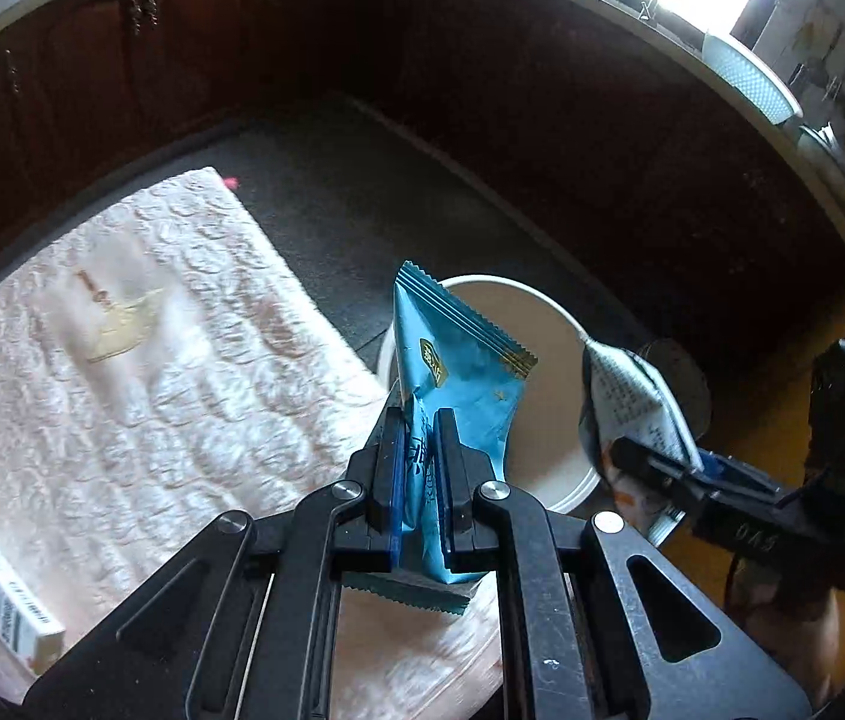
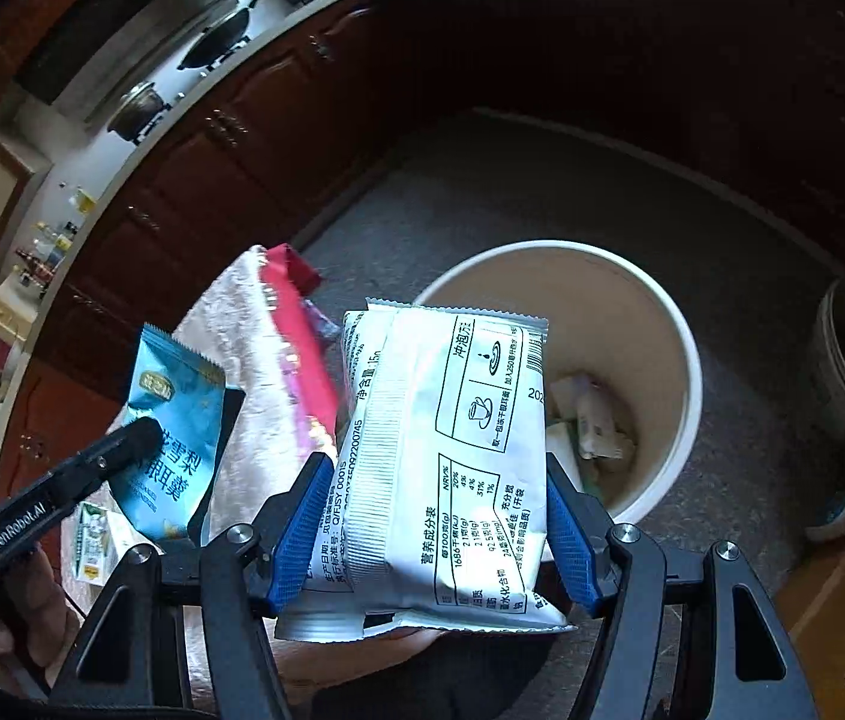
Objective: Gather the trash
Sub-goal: 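Carry the blue bag and white packet toward the white bucket, then open both grippers over the bucket to drop bag and packet, then move both open tools back over the table toward the two boxes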
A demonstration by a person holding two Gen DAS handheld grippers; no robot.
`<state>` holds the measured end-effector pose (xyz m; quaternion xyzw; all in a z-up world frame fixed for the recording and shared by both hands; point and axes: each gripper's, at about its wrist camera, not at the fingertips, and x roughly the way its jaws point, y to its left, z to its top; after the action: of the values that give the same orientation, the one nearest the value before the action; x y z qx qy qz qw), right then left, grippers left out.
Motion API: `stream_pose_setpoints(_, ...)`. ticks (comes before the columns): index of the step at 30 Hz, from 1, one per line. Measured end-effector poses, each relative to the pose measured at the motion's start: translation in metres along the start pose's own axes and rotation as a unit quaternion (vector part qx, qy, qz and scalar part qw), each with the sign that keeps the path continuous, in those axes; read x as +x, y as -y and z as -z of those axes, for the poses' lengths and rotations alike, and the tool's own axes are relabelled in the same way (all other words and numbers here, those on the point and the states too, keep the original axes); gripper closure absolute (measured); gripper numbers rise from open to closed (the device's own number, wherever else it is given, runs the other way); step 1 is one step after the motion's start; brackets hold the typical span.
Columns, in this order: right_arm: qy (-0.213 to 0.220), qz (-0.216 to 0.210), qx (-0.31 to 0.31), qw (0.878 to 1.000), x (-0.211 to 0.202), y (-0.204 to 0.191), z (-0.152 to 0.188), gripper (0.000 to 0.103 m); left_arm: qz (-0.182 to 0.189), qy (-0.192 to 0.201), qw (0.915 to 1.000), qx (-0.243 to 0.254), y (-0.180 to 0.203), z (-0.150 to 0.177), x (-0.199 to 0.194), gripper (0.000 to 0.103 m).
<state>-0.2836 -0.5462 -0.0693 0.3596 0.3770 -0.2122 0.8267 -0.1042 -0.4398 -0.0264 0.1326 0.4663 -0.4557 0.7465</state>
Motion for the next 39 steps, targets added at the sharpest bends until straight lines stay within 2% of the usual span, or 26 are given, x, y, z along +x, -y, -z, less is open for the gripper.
stream_pose_setpoints(4, -0.003, 0.021, -0.003, 1.0, 0.007, 0.008, -0.003, 0.038, 0.007, 0.0, 0.9999, -0.014, 0.009, -0.007, 0.01, 0.096)
stream_pose_setpoints(9, -0.01, 0.025, 0.004, 1.0, 0.016, 0.018, -0.004, 0.038, 0.017, 0.0, 0.9996, -0.021, 0.019, -0.013, 0.02, 0.096)
stream_pose_setpoints(13, -0.009, 0.051, 0.013, 0.999, 0.018, 0.025, -0.005, 0.033, 0.019, 0.0, 0.9996, -0.022, 0.028, -0.016, 0.025, 0.096)
stream_pose_setpoints(16, -0.007, 0.054, 0.021, 0.998, 0.015, 0.027, -0.004, 0.026, 0.027, -0.005, 0.9994, -0.023, 0.031, -0.016, 0.029, 0.089)
stream_pose_setpoints(18, -0.008, 0.052, 0.025, 0.998, 0.013, 0.028, -0.002, 0.025, 0.026, -0.007, 0.9994, -0.023, 0.032, -0.016, 0.03, 0.076)
stream_pose_setpoints(24, -0.018, 0.048, 0.026, 0.998, 0.016, 0.024, 0.001, 0.025, 0.029, -0.005, 0.9994, -0.019, 0.031, -0.009, 0.025, 0.062)
stream_pose_setpoints(30, -0.024, 0.047, 0.019, 0.998, 0.018, 0.02, 0.005, 0.025, 0.023, -0.005, 0.9994, -0.026, 0.016, 0.001, 0.019, 0.062)
stream_pose_setpoints(39, -0.024, 0.047, 0.01, 0.999, 0.015, 0.012, 0.01, 0.024, -0.006, 0.005, 0.9998, -0.018, 0.007, 0.009, 0.006, 0.062)
